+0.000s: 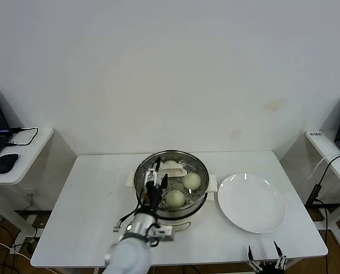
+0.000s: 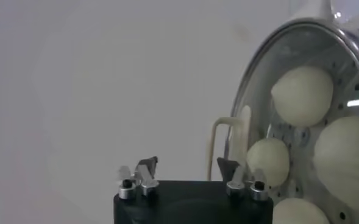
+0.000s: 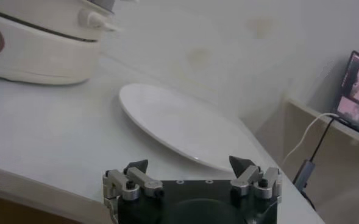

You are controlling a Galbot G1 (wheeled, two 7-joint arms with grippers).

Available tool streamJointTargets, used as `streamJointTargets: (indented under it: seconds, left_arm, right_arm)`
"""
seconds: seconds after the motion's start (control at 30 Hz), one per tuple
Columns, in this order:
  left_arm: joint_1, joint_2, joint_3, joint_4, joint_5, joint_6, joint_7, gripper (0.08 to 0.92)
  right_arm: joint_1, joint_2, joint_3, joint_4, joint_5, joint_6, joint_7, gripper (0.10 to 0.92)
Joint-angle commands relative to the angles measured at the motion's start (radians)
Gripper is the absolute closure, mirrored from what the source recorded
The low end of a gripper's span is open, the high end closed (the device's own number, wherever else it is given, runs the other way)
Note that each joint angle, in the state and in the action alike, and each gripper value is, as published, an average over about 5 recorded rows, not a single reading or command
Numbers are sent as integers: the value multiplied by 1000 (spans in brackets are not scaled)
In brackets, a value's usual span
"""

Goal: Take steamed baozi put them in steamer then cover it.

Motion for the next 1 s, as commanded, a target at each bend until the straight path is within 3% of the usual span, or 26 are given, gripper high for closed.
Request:
streamJointTargets:
  seconds: [0.03,0.13,0.27,0.67,1.0]
  left_arm:
    - [350,121,-271,-190,-866,-324,-355,188]
    - [402,95,-384,-160,-1012,-430,-416,179]
    - [460,82,-453,-169,-1173,-439,-429,177]
    - [670,37,-449,-116,-1441,-446,-413,177]
    - [713,-45,-435,-73,-1449,-474,-349,177]
  right_arm:
    - [-5,-1,-2,16,43,10,-4,203]
    - [-8,-7,-9,30,73,21,-10,203]
    - [-18,-34,-28,58,140,34,-28,203]
    - [-94,-166,-129,159,365,-3,-89,203]
    - [-120,-205,-199,233,457,-123,-47,203]
